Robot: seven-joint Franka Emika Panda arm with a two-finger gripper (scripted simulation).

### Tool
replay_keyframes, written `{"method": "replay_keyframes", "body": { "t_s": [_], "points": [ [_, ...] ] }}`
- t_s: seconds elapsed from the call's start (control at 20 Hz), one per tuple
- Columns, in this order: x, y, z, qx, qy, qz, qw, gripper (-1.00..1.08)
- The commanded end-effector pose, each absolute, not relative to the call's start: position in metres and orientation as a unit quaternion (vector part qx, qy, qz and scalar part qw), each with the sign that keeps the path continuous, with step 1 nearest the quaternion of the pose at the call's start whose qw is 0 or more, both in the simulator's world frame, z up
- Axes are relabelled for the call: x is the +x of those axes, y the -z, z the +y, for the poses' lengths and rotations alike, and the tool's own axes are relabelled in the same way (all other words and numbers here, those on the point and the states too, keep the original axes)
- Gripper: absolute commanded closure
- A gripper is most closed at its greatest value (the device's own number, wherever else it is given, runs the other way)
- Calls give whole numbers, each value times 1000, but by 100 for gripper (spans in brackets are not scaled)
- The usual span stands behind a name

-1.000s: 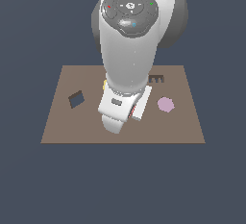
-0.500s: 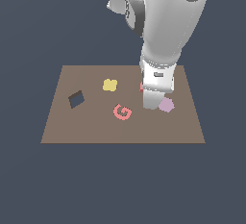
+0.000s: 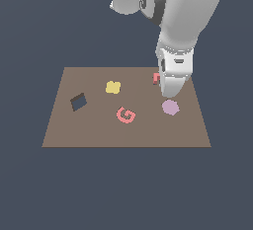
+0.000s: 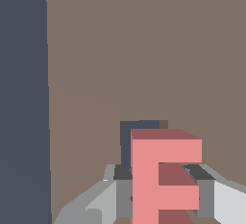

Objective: Insert a designated object into the corresponding slot on a board.

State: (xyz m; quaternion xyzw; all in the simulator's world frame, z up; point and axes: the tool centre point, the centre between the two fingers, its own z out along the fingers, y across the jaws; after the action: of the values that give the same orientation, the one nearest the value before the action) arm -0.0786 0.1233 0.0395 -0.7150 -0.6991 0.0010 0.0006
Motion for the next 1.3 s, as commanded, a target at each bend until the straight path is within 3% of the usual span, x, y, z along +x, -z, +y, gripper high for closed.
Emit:
{"method": "replay_keyframes", "body": {
  "t_s": [0.0,0.85,0.9,1.25],
  "points": [
    [-84,-40,127,-710,-1,-705,0,108],
    [-84,-30,127,-710,-1,-704,0,108],
    [-84,-30,127,-710,-1,-704,0,-92],
    [-84,-30,127,-710,-1,-704,0,-92]
  ]
}}
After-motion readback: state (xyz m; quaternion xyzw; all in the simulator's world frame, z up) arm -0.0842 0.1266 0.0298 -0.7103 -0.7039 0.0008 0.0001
